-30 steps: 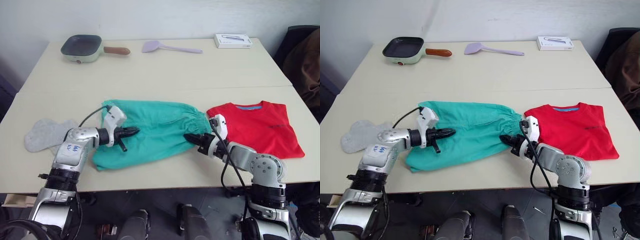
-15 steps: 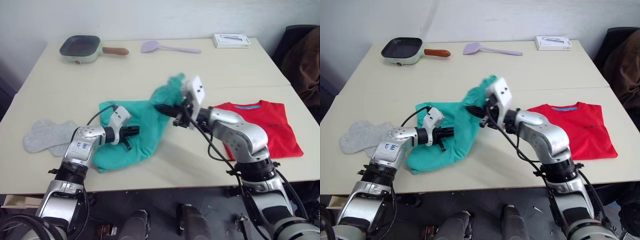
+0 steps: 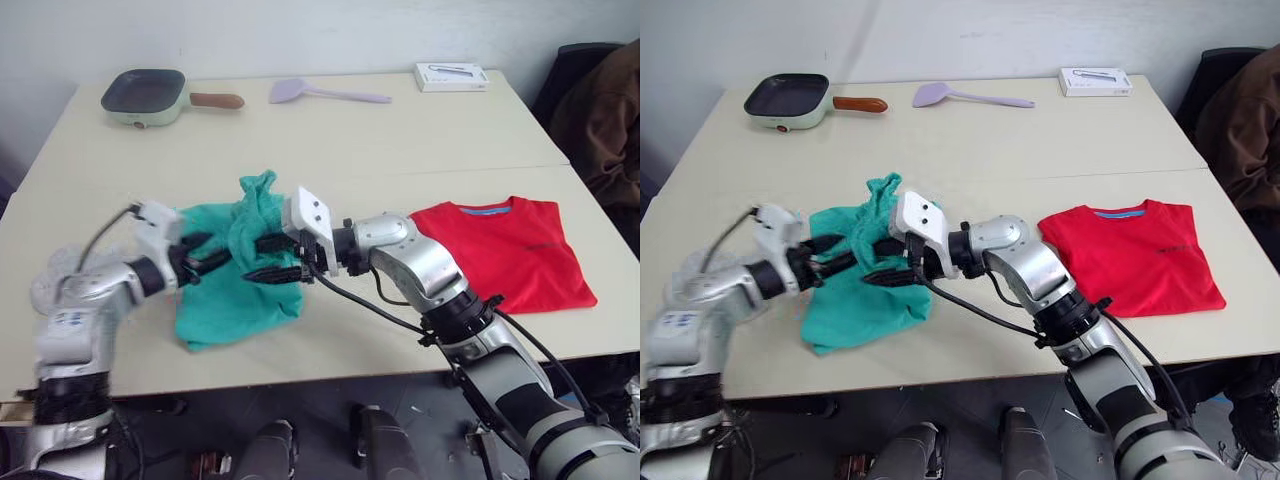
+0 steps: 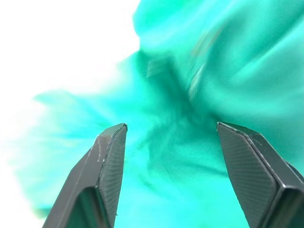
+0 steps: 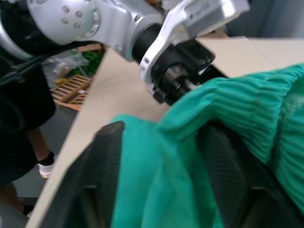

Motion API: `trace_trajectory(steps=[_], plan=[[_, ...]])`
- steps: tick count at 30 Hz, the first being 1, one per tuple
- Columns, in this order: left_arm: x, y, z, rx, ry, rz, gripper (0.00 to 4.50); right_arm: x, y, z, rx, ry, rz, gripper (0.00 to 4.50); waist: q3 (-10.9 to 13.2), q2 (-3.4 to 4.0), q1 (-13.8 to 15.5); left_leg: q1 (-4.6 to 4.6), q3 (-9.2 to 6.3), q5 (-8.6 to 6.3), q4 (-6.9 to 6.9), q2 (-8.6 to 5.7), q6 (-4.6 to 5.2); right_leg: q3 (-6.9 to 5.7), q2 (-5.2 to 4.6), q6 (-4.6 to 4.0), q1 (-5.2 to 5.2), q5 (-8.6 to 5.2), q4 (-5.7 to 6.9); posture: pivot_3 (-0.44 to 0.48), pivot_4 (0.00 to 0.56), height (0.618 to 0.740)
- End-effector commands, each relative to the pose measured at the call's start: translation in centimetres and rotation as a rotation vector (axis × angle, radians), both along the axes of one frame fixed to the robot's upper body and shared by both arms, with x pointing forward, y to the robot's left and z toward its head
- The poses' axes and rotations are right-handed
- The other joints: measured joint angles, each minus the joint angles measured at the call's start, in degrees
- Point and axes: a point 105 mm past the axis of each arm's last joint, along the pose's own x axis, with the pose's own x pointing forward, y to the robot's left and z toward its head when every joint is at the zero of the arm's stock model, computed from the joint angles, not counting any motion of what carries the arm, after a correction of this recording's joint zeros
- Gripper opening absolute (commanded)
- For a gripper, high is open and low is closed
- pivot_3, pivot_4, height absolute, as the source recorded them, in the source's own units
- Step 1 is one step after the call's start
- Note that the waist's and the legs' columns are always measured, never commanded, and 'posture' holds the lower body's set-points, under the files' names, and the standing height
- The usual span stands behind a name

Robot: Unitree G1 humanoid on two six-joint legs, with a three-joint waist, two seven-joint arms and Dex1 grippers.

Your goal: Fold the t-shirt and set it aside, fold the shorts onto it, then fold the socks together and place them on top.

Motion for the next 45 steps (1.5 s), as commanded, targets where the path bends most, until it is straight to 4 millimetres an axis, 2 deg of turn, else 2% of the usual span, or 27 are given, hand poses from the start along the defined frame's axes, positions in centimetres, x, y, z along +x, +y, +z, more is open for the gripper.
trace_trajectory(steps=[1, 3, 6, 9, 12, 13, 15, 16, 18, 20, 23, 24, 26, 29, 32, 34, 38, 42, 45], plan=[[-1.9, 1.2, 0.8, 0.009, -0.008, 0.03, 2.98, -0.8, 0.3, 1.9, 0.05, -0.087, 0.077, 3.74, 0.0, 0.01, 0.0, 0.01, 0.0, 0.0, 0.0, 0.0, 0.0, 0.03, 0.0, 0.0, 0.0, 0.0, -0.01, 0.0, 0.15, 0.74], [-2.3, 1.9, 0.7, 0.016, 0.004, 0.057, 2.98, -1.0, 0.4, 2.0, 0.052, -0.098, 0.105, 4.4, 0.0, 0.01, 0.1, 0.02, 0.0, 0.0, 0.0, -0.01, 0.0, 0.06, 0.03, -0.01, 0.02, -0.01, 0.0, 0.0, 0.15, 0.74], [-2.7, 3.3, 1.4, 0.028, -0.008, 0.097, 2.98, -1.5, 0.3, 2.6, 0.073, -0.1, 0.146, 4.4, 0.0, 0.01, 0.2, 0.02, -0.04, 0.0, 0.01, -0.01, -0.01, 0.09, 0.04, -0.02, 0.04, -0.01, 0.0, 0.0, 0.15, 0.74], [-3.0, 4.8, 3.4, 0.03, -0.048, 0.129, 2.98, -1.4, -0.2, 2.9, 0.065, -0.115, 0.155, 4.4, 0.0, 0.01, 0.2, 0.02, -0.04, -0.01, 0.0, -0.01, -0.01, 0.14, 0.04, -0.03, 0.04, -0.01, -0.01, 0.0, 0.15, 0.74], [-3.3, 3.8, 5.7, 0.026, -0.097, 0.036, 2.98, 0.0, -1.1, 2.4, 0.043, -0.106, 0.081, 4.4, 0.0, 0.01, 0.2, 0.01, -0.08, -0.01, 0.0, -0.01, -0.02, 0.13, 0.04, -0.04, 0.04, -0.02, -0.02, 0.0, 0.15, 0.74], [-3.3, 3.2, 6.2, 0.022, -0.111, -0.003, 2.98, 0.4, -1.3, 2.1, 0.036, -0.091, 0.059, 4.23, 0.0, 0.01, 0.2, 0.02, -0.09, -0.01, 0.0, -0.02, -0.02, 0.13, 0.02, -0.04, 0.05, -0.02, -0.01, 0.0, 0.15, 0.74], [-3.1, 0.6, 6.9, 0.017, -0.127, -0.122, 2.98, 1.2, -1.8, 0.6, 0.003, -0.041, 0.012, 3.84, 0.0, 0.01, 0.3, 0.02, -0.09, -0.02, 0.0, -0.04, -0.02, 0.13, 0.0, -0.04, 0.06, -0.02, -0.02, 0.0, 0.15, 0.74], [-3.1, -0.7, 7.0, 0.019, -0.127, -0.185, 2.61, 1.5, -2.0, -0.2, -0.014, -0.032, -0.007, 3.61, 0.0, 0.01, 0.2, 0.02, -0.09, -0.01, 0.0, -0.04, -0.02, 0.12, -0.01, -0.05, 0.06, -0.02, -0.02, 0.0, 0.15, 0.74], [-3.3, -2.4, 6.8, 0.025, -0.113, -0.277, 2.08, 1.9, -2.1, -1.4, -0.038, -0.027, -0.037, 2.85, 0.0, 0.01, 0.2, 0.02, -0.1, -0.01, 0.0, -0.03, -0.02, 0.14, -0.01, -0.05, 0.07, -0.01, 0.0, 0.0, 0.15, 0.74], [-3.2, -4.7, 6.1, 0.053, -0.082, -0.381, 1.47, 2.7, -2.1, -2.9, -0.057, -0.004, -0.105, 2.18, 0.0, 0.01, 0.1, 0.02, -0.1, -0.02, -0.03, -0.04, -0.02, 0.16, 0.0, -0.05, 0.06, -0.02, -0.01, 0.0, 0.15, 0.74], [-2.8, -6.5, 5.1, 0.072, -0.036, -0.46, 0.47, 3.3, -2.2, -4.4, -0.071, 0.008, -0.153, 1.04, 0.0, 0.01, -0.1, 0.01, -0.09, -0.01, -0.03, -0.02, -0.04, 0.19, 0.04, -0.05, 0.03, -0.02, -0.01, 0.0, 0.15, 0.74], [-2.4, -7.0, 3.9, 0.114, -0.004, -0.476, 0.15, 3.4, -2.3, -5.2, -0.083, 0.012, -0.178, 0.67, 0.0, 0.01, -0.2, 0.01, -0.06, -0.01, -0.04, -0.01, -0.05, 0.21, 0.08, -0.05, 0.02, -0.02, -0.01, 0.0, 0.15, 0.74], [-1.5, -7.6, 1.4, 0.188, 0.071, -0.486, 0.0, 3.9, -2.5, -6.7, -0.107, 0.026, -0.241, 0.01, 0.0, 0.02, -0.2, 0.03, -0.04, -0.02, -0.06, 0.03, -0.08, 0.26, 0.18, -0.06, 0.0, -0.02, -0.01, 0.0, 0.15, 0.74], [-0.6, -8.2, -1.0, 0.233, 0.15, -0.505, 0.0, 4.1, -2.7, -8.4, -0.14, 0.028, -0.283, 0.01, 0.0, 0.01, -0.2, 0.04, -0.03, 0.0, -0.06, 0.08, -0.12, 0.37, 0.53, -0.08, 0.0, -0.03, -0.01, 0.0, 0.15, 0.74], [-0.4, -9.1, -2.2, 0.244, 0.197, -0.551, 0.0, 4.1, -2.9, -9.6, -0.163, 0.027, -0.301, 0.01, 0.0, 0.01, 0.1, 0.01, -0.02, 0.0, -0.05, 0.09, -0.12, 0.42, 0.58, -0.08, -0.01, -0.03, -0.01, 0.0, 0.15, 0.74], [0.4, -9.0, -2.8, 0.264, 0.205, -0.529, 0.0, 4.0, -2.9, -9.8, -0.16, 0.03, -0.302, 0.01, 0.0, 0.01, 0.1, 0.02, -0.02, -0.01, -0.04, 0.08, -0.12, 0.45, 0.58, -0.08, 0.0, -0.03, -0.01, 0.0, 0.15, 0.74], [3.8, -7.4, -3.2, 0.297, 0.176, -0.352, 0.0, 3.9, -2.7, -9.8, -0.15, 0.028, -0.296, 0.01, 0.0, 0.01, 0.1, 0.04, -0.02, 0.01, -0.01, 0.09, -0.15, 0.43, 0.62, -0.08, 0.0, -0.03, 0.03, 0.0, 0.15, 0.74], [6.5, -4.4, -2.9, 0.276, 0.147, -0.143, 0.0, 3.6, -2.7, -9.7, -0.146, 0.013, -0.279, 0.01, 0.0, 0.01, 0.0, 0.03, -0.02, 0.02, -0.01, 0.12, -0.17, 0.42, 0.66, -0.08, -0.01, -0.03, 0.03, 0.0, 0.15, 0.74], [7.9, -1.9, -2.1, 0.253, 0.094, 0.006, 0.0, 3.4, -2.8, -9.5, -0.144, 0.007, -0.261, 0.01, 0.0, 0.01, -0.1, 0.03, -0.02, 0.03, -0.01, 0.14, -0.17, 0.41, 0.66, -0.08, -0.02, -0.03, 0.03, 0.0, 0.15, 0.74]])
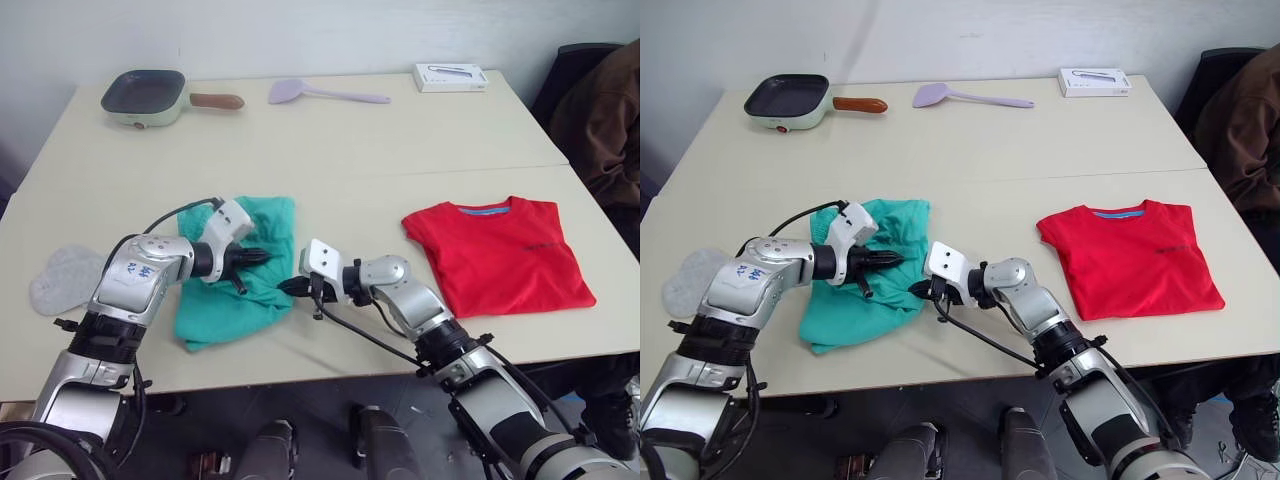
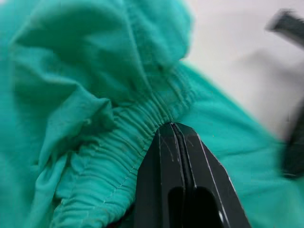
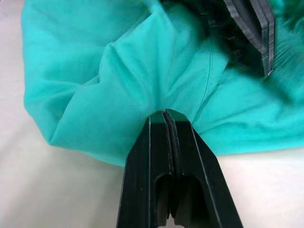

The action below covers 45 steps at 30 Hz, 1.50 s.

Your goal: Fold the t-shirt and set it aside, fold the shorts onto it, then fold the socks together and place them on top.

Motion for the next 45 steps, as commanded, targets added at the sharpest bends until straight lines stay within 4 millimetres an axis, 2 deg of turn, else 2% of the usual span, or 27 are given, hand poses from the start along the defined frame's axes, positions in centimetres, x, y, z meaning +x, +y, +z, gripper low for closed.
trace_trajectory(steps=[1, 3, 6, 8, 11, 13, 16, 19, 22, 26, 28, 31, 36, 39, 43, 45], plan=[[2.0, 4.1, 2.9, -0.029, -0.161, 0.222, 0.0, -0.5, 0.2, 0.4, 0.017, -0.013, 0.033, 0.01, 0.0, 0.0, 0.0, 0.0, 0.0, 0.0, 0.0, 0.02, -0.01, -0.01, 0.0, 0.0, 0.0, 0.0, -0.01, 0.0, 0.15, 0.74], [2.7, 6.9, 5.3, -0.132, -0.261, 0.385, 0.0, -0.6, 0.1, 0.6, 0.02, -0.016, 0.041, 0.01, 0.0, 0.0, 0.1, 0.0, 0.0, 0.0, 0.02, 0.02, -0.01, -0.02, -0.01, 0.0, 0.0, 0.0, 0.01, 0.0, 0.15, 0.74], [1.9, 9.9, 7.8, -0.301, -0.322, 0.509, 0.0, -0.6, 0.0, 0.8, 0.021, -0.023, 0.05, 0.01, 0.0, 0.0, -0.1, -0.03, 0.0, -0.01, 0.05, 0.03, -0.02, -0.15, -0.04, 0.0, -0.02, 0.0, 0.01, 0.0, 0.15, 0.74], [0.5, 9.6, 8.6, -0.413, -0.297, 0.45, 0.0, -0.5, 0.0, 1.1, 0.025, -0.029, 0.055, 0.01, 0.0, 0.0, 0.0, -0.02, 0.0, -0.04, 0.05, 0.07, -0.07, -0.19, -0.11, 0.0, -0.02, 0.0, 0.02, 0.0, 0.15, 0.74], [-2.9, 6.6, 9.2, -0.509, -0.23, 0.206, 0.0, -0.2, 0.0, 2.3, 0.045, -0.044, 0.057, 0.01, 0.0, 0.0, -0.1, -0.03, -0.01, -0.09, 0.05, 0.09, -0.05, -0.14, -0.17, 0.0, -0.02, 0.0, 0.01, 0.0, 0.15, 0.74], [-4.6, 5.1, 8.8, -0.487, -0.19, 0.117, 0.0, 0.1, 0.1, 3.7, 0.08, -0.047, 0.055, 0.01, 0.0, 0.0, -0.1, -0.03, -0.01, -0.12, 0.07, 0.09, -0.02, 0.0, -0.2, 0.0, 0.0, 0.0, 0.01, 0.0, 0.15, 0.74], [-5.2, 4.2, 8.0, -0.449, -0.172, 0.101, 0.0, 0.6, 0.7, 6.1, 0.14, -0.045, 0.056, 0.01, 0.0, 0.0, 0.2, -0.03, -0.01, -0.11, 0.13, 0.12, -0.04, 0.02, -0.14, -0.01, 0.03, 0.01, 0.0, 0.0, 0.15, 0.74], [-4.8, 4.9, 7.3, -0.386, -0.191, 0.171, 0.0, 1.1, 2.2, 7.9, 0.183, -0.052, 0.052, 0.01, 0.0, 0.0, 0.1, 0.0, -0.01, -0.05, 0.14, 0.2, -0.15, 0.03, -0.08, -0.06, 0.05, 0.04, 0.01, 0.0, 0.15, 0.74], [-4.6, 5.7, 5.2, -0.272, -0.149, 0.237, 0.0, 1.9, 4.2, 8.5, 0.18, -0.079, 0.021, 0.01, 0.0, 0.0, -0.5, 0.08, 0.0, -0.05, 0.05, 0.32, -0.28, 0.05, 0.02, -0.12, 0.04, 0.05, 0.02, 0.0, 0.15, 0.74], [-5.5, 5.3, 1.5, -0.203, -0.052, 0.255, 0.0, 3.2, 7.9, 8.2, 0.139, -0.114, -0.061, 0.01, 0.0, 0.0, -1.3, 0.1, 0.01, -0.06, -0.13, 0.39, -0.37, 0.07, 0.07, -0.31, -0.09, -0.05, 0.11, 0.0, 0.15, 0.74], [-5.8, 4.9, 0.5, -0.217, -0.033, 0.266, 0.0, 4.1, 9.0, 7.8, 0.111, -0.137, -0.132, 0.01, 0.0, 0.0, -1.5, 0.09, 0.0, -0.06, -0.17, 0.38, -0.37, 0.07, 0.07, -0.33, -0.13, -0.06, 0.11, 0.0, 0.15, 0.74], [-6.4, 4.5, -0.3, -0.229, -0.019, 0.279, 0.0, 5.2, 9.6, 7.6, 0.09, -0.153, -0.222, 0.01, 0.0, 0.0, -1.5, 0.07, -0.02, -0.07, -0.17, 0.39, -0.37, 0.06, 0.07, -0.33, -0.13, -0.06, 0.09, 0.0, 0.15, 0.74], [-8.0, 5.3, -0.4, -0.227, -0.017, 0.322, 0.0, 7.7, 8.6, 8.8, 0.1, -0.18, -0.414, 0.01, 0.0, 0.01, -1.5, 0.07, -0.02, -0.07, -0.16, 0.38, -0.37, 0.07, 0.07, -0.34, -0.09, -0.06, 0.07, 0.0, 0.15, 0.74], [-8.6, 6.0, 0.3, -0.24, -0.035, 0.351, 0.0, 8.2, 8.2, 9.5, 0.127, -0.156, -0.455, 0.01, 0.0, 0.01, -1.5, 0.08, -0.02, -0.07, -0.16, 0.39, -0.38, 0.08, 0.08, -0.36, -0.09, -0.07, 0.09, 0.0, 0.15, 0.74], [-9.8, 6.8, 2.8, -0.287, -0.109, 0.332, 0.0, 7.8, 8.5, 10.7, 0.229, 0.058, -0.409, 0.01, 0.0, 0.01, -1.6, 0.07, -0.02, -0.08, -0.16, 0.44, -0.4, 0.08, 0.11, -0.38, -0.1, -0.08, 0.09, 0.0, 0.15, 0.74], [-10.6, 6.8, 3.6, -0.29, -0.129, 0.294, 0.38, 7.1, 8.6, 10.3, 0.241, 0.194, -0.36, 0.38, 0.0, 0.01, -1.7, 0.07, -0.02, -0.1, -0.17, 0.47, -0.43, 0.07, 0.12, -0.4, -0.1, -0.09, 0.08, 0.0, 0.15, 0.74]])
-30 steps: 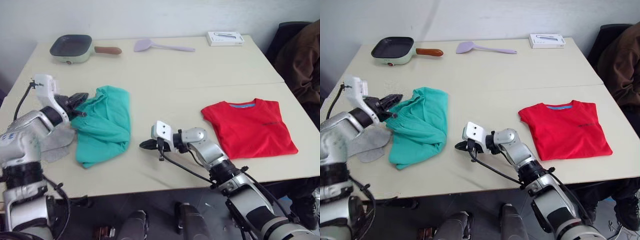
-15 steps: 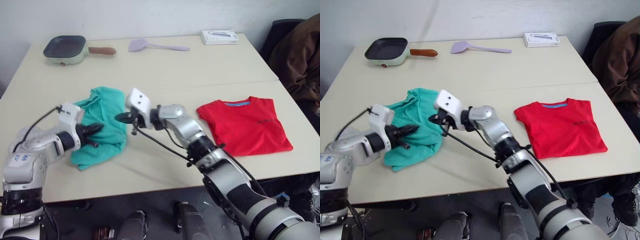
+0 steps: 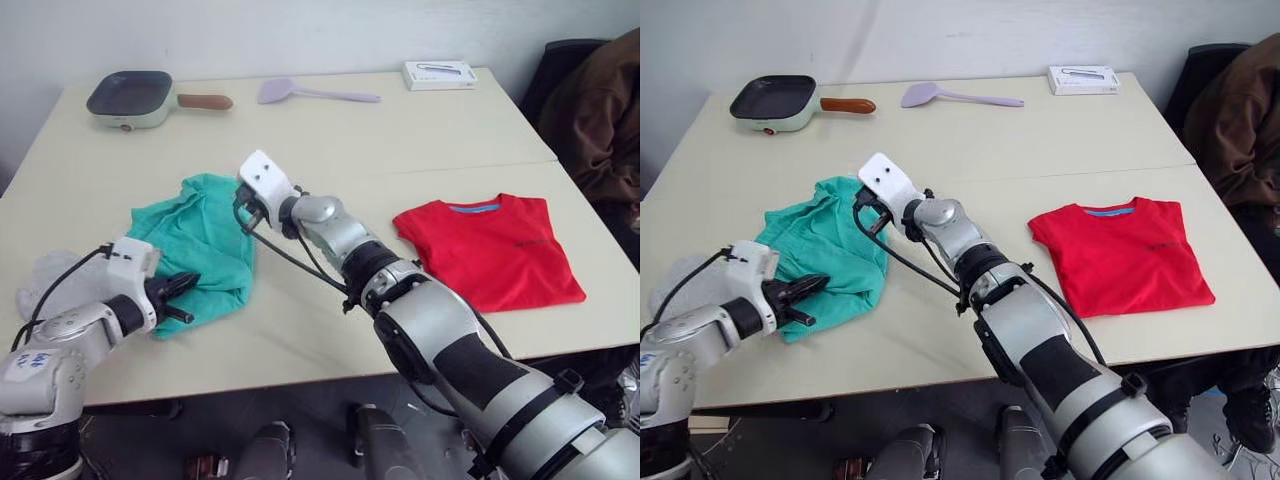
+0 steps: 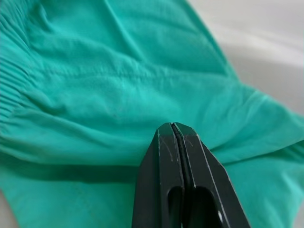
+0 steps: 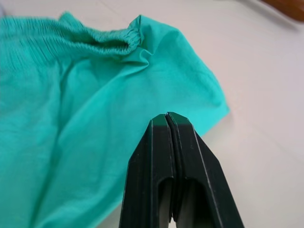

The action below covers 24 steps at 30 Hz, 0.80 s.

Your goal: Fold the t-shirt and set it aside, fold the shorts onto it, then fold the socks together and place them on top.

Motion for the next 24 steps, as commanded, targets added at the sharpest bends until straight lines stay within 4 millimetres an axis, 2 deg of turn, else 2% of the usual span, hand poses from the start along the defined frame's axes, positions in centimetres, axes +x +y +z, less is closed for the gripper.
trace_trajectory(steps=[1, 3, 7, 12, 14, 23, 24], plan=[[-1.7, -0.1, 2.7, 0.027, -0.087, -0.075, 0.58, -1.4, 1.0, 0.9, 0.105, 0.172, 0.119, 0.59, 0.0, 0.0, -0.1, 0.0, 0.0, -0.01, 0.0, 0.03, -0.02, 0.0, 0.01, -0.03, 0.0, -0.02, 0.0, 0.0, 0.15, 0.74], [-2.6, 0.0, 3.0, 0.06, -0.096, -0.112, 1.18, -1.7, 0.6, -0.5, 0.104, 0.282, 0.133, 1.24, 0.0, 0.01, -0.1, 0.02, 0.0, -0.03, -0.02, 0.04, -0.04, -0.01, 0.0, -0.12, 0.0, -0.07, 0.02, 0.0, 0.15, 0.74], [-3.3, 0.8, 3.8, 0.077, -0.125, -0.12, 2.51, -1.8, -0.6, -3.1, 0.069, 0.372, 0.11, 2.7, 0.0, 0.03, 0.1, 0.02, 0.0, -0.04, -0.02, 0.05, -0.04, -0.01, 0.0, -0.17, 0.02, -0.09, 0.01, 0.0, 0.15, 0.74], [-3.0, 1.2, 4.2, 0.106, -0.155, -0.108, 4.08, -1.8, -0.4, -3.7, 0.132, 0.434, 0.066, 4.47, 0.0, 0.03, 0.2, 0.01, 0.0, -0.04, -0.01, 0.04, -0.04, -0.01, -0.01, -0.17, 0.02, -0.09, 0.02, 0.0, 0.15, 0.74], [-2.8, 1.1, 4.2, 0.111, -0.16, -0.112, 4.47, -1.8, 0.0, -3.4, 0.146, 0.424, 0.054, 4.5, 0.0, 0.03, 0.1, 0.02, 0.0, -0.04, -0.01, 0.05, -0.05, -0.02, 0.0, -0.17, 0.02, -0.09, 0.03, 0.0, 0.15, 0.74], [-2.2, 0.7, 4.7, 0.114, -0.188, -0.125, 4.47, -4.6, 3.4, -5.3, 0.147, 0.537, 0.116, 4.5, 0.0, 0.03, -0.3, 0.03, 0.0, -0.06, -0.03, 0.07, -0.08, -0.03, 0.02, -0.2, 0.0, -0.11, 0.05, 0.0, 0.15, 0.74], [-2.2, 0.6, 4.8, 0.113, -0.188, -0.129, 4.5, -4.9, 3.7, -5.4, 0.151, 0.552, 0.122, 4.32, 0.0, 0.03, -0.3, 0.03, 0.0, -0.06, -0.03, 0.08, -0.08, -0.03, 0.02, -0.2, 0.0, -0.11, 0.06, 0.0, 0.15, 0.74]])
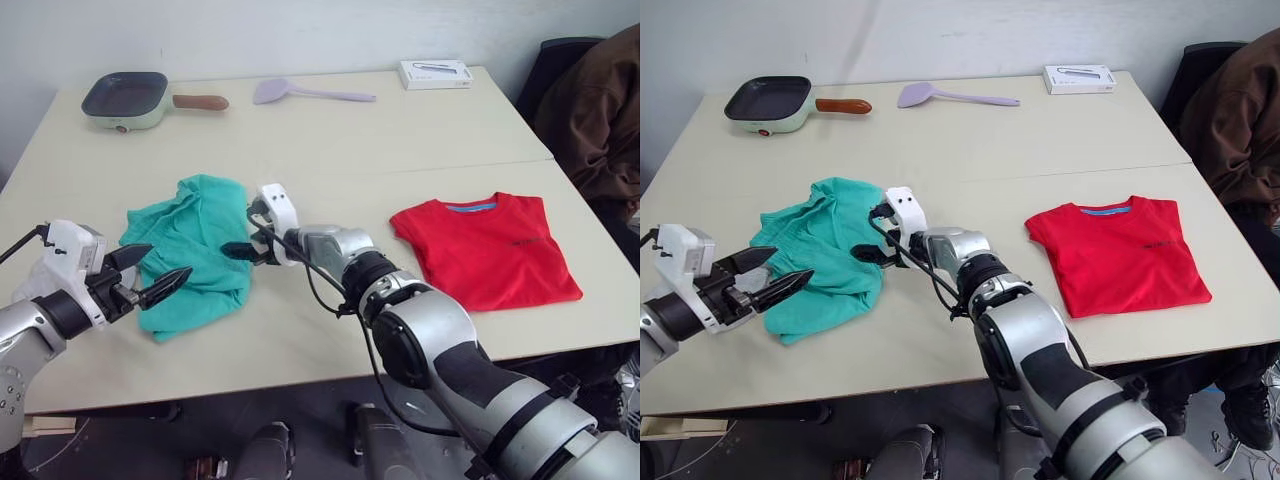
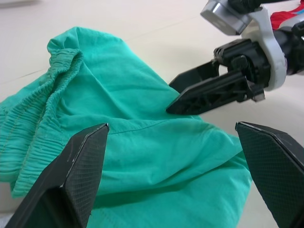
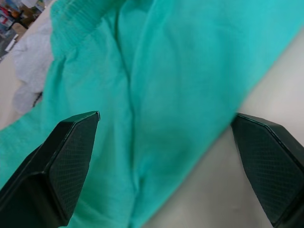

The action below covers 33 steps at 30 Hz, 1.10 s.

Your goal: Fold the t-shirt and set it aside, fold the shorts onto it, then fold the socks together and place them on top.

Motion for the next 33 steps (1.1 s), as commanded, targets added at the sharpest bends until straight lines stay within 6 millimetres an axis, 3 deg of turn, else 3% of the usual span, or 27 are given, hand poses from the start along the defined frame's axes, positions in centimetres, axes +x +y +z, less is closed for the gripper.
trace_trajectory(steps=[1, 5, 12, 14, 19, 23, 26, 29, 31, 33], plan=[[0.0, -0.1, 1.1, 0.022, -0.043, -0.012, 4.5, -1.5, 1.9, 0.2, 0.043, 0.054, 0.037, 4.13, 0.0, 0.0, 0.1, 0.0, 0.0, 0.0, 0.0, 0.0, 0.0, 0.0, 0.0, 0.0, 0.0, 0.0, 0.01, 0.0, 0.15, 0.74], [-0.4, -0.4, 1.2, 0.017, -0.038, -0.036, 4.5, -1.9, 2.0, -0.2, 0.044, 0.078, 0.053, 3.03, 0.0, 0.0, 0.0, 0.0, 0.0, 0.0, 0.0, -0.01, 0.0, 0.0, 0.0, -0.01, 0.0, 0.0, 0.0, 0.0, 0.15, 0.74], [-1.0, -0.4, 1.1, 0.005, -0.029, -0.072, 4.5, -1.3, 1.3, 0.3, 0.107, 0.136, 0.018, 0.57, 0.0, 0.0, -0.1, 0.0, 0.0, 0.0, 0.0, 0.0, 0.0, 0.0, 0.0, -0.03, 0.0, -0.02, 0.01, 0.0, 0.15, 0.74], [-1.0, -0.6, 1.3, 0.001, -0.031, -0.087, 4.5, -1.0, 1.0, 0.6, 0.123, 0.145, 0.014, 0.05, 0.0, 0.0, -0.1, 0.0, 0.0, 0.0, 0.0, 0.0, 0.0, 0.0, -0.01, -0.03, 0.0, -0.02, 0.01, 0.0, 0.15, 0.74], [-0.5, -0.7, 2.4, -0.006, -0.06, -0.109, 4.5, -0.4, -0.1, 2.6, 0.166, 0.138, 0.043, 0.05, 0.0, 0.01, -0.1, 0.0, -0.01, 0.0, 0.0, 0.0, 0.0, 0.0, -0.01, -0.03, 0.0, -0.02, 0.01, 0.0, 0.15, 0.74], [-0.1, -1.7, 3.6, -0.055, -0.088, -0.168, 4.5, 0.1, -2.4, 4.9, 0.19, 0.116, 0.097, 0.05, 0.0, 0.0, 0.3, -0.02, -0.01, 0.0, 0.01, -0.02, 0.0, -0.01, -0.02, -0.03, 0.0, -0.02, -0.02, 0.0, 0.15, 0.74], [-0.5, -3.4, 4.4, -0.096, -0.088, -0.268, 4.5, -0.1, -6.2, 6.8, 0.155, 0.038, 0.155, 0.05, 0.0, 0.0, 0.9, -0.08, -0.12, -0.04, 0.06, -0.03, 0.06, -0.06, -0.04, -0.03, 0.01, -0.02, -0.03, 0.0, 0.15, 0.74], [-1.0, -5.7, 4.7, -0.111, -0.078, -0.389, 4.5, -1.6, -11.9, 8.8, 0.078, -0.079, 0.207, 0.05, 0.0, 0.0, 2.0, -0.18, -0.23, -0.14, 0.17, -0.08, 0.17, -0.04, -0.07, -0.02, 0.03, -0.01, -0.08, 0.0, 0.15, 0.74], [-1.1, -6.5, 4.8, -0.115, -0.076, -0.428, 4.5, -2.3, -14.6, 9.4, 0.022, -0.119, 0.207, 0.05, 0.0, 0.0, 2.3, -0.24, -0.24, -0.2, 0.2, -0.12, 0.26, -0.08, -0.11, -0.01, 0.03, -0.01, -0.12, 0.0, 0.15, 0.74], [-1.1, -7.6, 5.0, -0.118, -0.08, -0.478, 4.5, -2.5, -18.8, 10.0, -0.084, -0.194, 0.174, 0.05, 0.0, 0.01, 2.2, -0.24, -0.19, -0.26, 0.22, -0.13, 0.29, -0.07, -0.12, 0.0, 0.03, 0.0, -0.18, 0.0, 0.15, 0.74]])
